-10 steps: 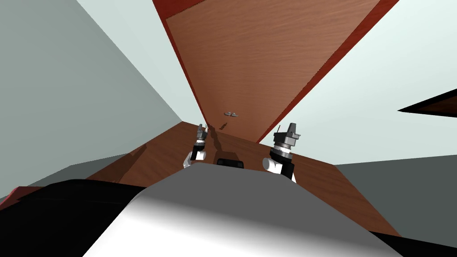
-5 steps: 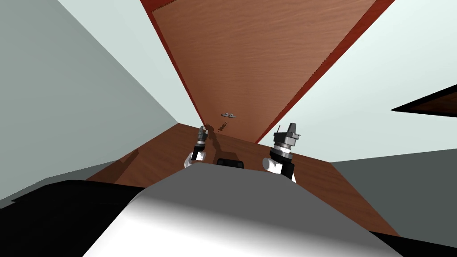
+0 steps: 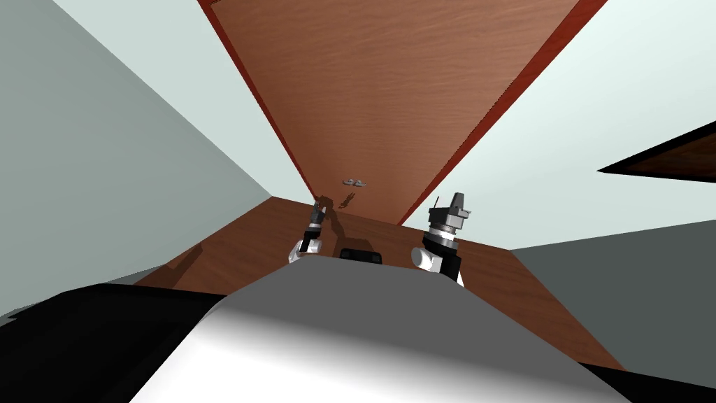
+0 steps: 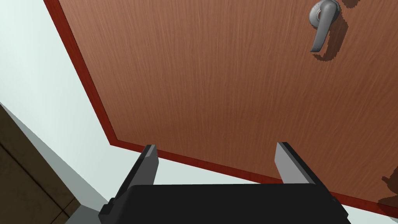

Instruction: Pull the door open

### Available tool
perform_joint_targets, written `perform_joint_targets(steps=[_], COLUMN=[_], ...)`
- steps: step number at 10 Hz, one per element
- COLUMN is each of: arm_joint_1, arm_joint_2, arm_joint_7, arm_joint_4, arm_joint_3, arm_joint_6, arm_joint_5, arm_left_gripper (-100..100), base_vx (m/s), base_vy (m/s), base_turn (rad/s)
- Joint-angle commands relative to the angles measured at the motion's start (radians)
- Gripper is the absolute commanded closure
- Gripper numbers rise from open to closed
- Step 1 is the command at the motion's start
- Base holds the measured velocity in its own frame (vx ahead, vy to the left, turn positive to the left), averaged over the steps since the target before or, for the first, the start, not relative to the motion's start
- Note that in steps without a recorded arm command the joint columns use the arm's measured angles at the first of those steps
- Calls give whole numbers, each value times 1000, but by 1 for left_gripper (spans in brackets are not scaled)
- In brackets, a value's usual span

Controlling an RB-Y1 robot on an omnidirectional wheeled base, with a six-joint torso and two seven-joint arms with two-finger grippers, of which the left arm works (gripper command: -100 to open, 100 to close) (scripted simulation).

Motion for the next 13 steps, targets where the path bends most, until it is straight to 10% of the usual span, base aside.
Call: perform_joint_targets(steps=[1, 13], arm_joint_1=[-5, -70], arm_joint_2=[9, 72], arm_joint_7=[5, 35], arm_joint_4=[33, 330], arm_joint_3=[-2, -9], arm_joint_6=[-12, -116], arm_joint_5=[3, 22], arm_left_gripper=[-100, -100], base_vx=[102, 109], base_vy=[-18, -6], base_turn=[-94, -83])
